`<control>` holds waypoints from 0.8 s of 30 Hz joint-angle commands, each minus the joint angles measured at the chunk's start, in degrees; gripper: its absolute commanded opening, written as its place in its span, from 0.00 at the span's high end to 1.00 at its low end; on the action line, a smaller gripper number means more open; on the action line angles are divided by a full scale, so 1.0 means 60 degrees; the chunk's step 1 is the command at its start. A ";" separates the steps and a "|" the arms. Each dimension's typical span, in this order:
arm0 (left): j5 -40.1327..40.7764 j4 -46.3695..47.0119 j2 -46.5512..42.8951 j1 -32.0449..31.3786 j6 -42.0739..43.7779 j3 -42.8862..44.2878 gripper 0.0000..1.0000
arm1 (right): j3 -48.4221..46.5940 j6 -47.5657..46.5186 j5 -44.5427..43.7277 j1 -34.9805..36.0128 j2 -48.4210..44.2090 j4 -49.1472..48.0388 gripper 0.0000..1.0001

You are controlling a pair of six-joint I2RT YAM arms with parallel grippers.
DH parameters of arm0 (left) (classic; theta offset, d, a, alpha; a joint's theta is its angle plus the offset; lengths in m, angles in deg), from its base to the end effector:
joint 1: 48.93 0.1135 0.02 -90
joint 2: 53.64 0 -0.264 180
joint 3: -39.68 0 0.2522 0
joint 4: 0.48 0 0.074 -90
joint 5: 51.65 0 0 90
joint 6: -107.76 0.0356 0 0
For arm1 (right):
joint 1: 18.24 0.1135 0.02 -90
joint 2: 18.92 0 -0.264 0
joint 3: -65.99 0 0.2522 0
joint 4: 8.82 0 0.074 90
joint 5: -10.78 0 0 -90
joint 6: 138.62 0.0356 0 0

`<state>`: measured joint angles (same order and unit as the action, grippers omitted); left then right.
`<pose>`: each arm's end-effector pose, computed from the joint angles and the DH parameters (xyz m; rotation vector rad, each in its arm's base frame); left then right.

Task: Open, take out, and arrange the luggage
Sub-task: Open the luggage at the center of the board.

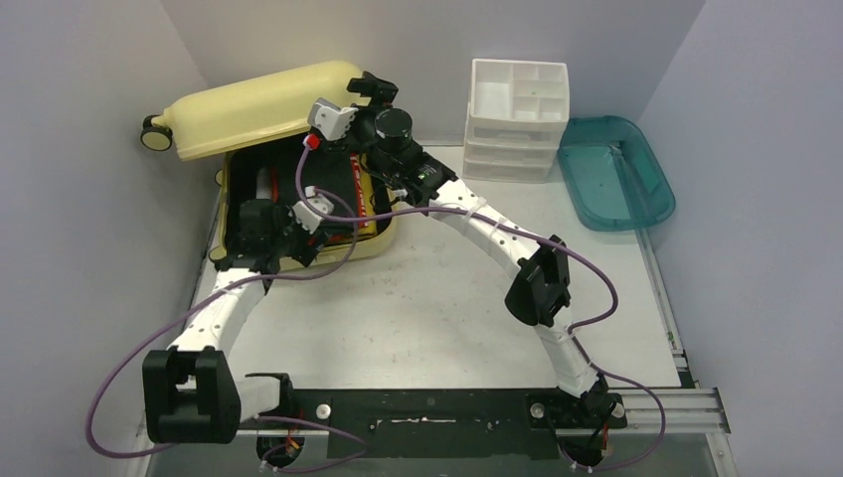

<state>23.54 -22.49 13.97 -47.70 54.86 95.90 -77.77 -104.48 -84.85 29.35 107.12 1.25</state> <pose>0.2573 -0.0036 0.2481 0.7973 1.9796 0.1150 0.3560 0.3845 0.4183 -1.0791 0.9545 -0.1891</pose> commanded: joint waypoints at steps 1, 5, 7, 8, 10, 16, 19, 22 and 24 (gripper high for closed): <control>-0.0652 0.0076 0.0968 -0.1075 -0.0210 0.1014 0.22 | -0.0777 0.0211 0.0035 -0.0182 0.0071 -0.0593 0.00; -0.1016 -0.0222 0.1917 -0.1634 -0.0060 0.1635 0.21 | -0.1094 0.0263 0.0112 -0.0256 0.0177 -0.0498 0.00; -0.1301 -0.0376 0.2198 -0.1780 0.0014 0.1833 0.22 | -0.1145 0.0271 0.0143 -0.0299 0.0161 -0.0492 0.00; -0.1371 -0.0443 0.2274 -0.1844 0.0071 0.1893 0.22 | -0.1186 0.0271 0.0146 -0.0317 0.0174 -0.0475 0.00; -0.1611 -0.0635 0.2309 -0.1913 0.0098 0.1953 0.22 | -0.1219 0.0271 0.0172 -0.0353 0.0154 -0.0457 0.00; -0.0264 0.1934 0.0788 -0.1920 -0.1480 0.1064 0.18 | -0.1204 0.0227 0.0129 -0.0371 0.0102 -0.0398 0.00; -0.0058 0.2181 0.0206 -0.1904 -0.1803 0.1101 0.16 | -0.1208 0.0227 0.0091 -0.0360 0.0091 -0.0412 0.00; -0.1127 0.0942 0.0189 -0.1854 -0.1733 0.1641 0.16 | -0.1141 0.0199 0.0074 -0.0363 0.0039 -0.0423 0.00; -0.2158 0.0061 0.0242 -0.1879 -0.1379 0.1866 0.16 | -0.1098 0.0198 0.0063 -0.0359 0.0029 -0.0426 0.00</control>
<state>19.67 -16.85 15.81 -58.93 46.68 103.05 -81.18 -103.65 -83.21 27.98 108.50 4.03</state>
